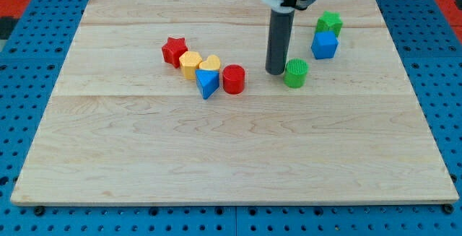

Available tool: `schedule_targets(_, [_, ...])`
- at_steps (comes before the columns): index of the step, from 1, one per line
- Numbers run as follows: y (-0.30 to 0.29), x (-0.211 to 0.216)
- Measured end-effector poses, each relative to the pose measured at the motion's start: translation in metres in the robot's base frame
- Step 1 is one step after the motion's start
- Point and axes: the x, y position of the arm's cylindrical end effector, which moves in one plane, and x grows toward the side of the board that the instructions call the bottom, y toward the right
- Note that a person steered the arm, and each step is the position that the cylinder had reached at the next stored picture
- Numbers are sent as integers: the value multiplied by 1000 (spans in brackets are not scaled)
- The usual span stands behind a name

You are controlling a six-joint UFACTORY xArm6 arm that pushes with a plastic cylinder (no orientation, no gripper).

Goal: Move the green circle to the right

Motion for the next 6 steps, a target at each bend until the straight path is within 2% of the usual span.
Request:
schedule_targets(2, [-39,7])
schedule_targets(4, [12,24])
schedule_targets(6, [32,28])
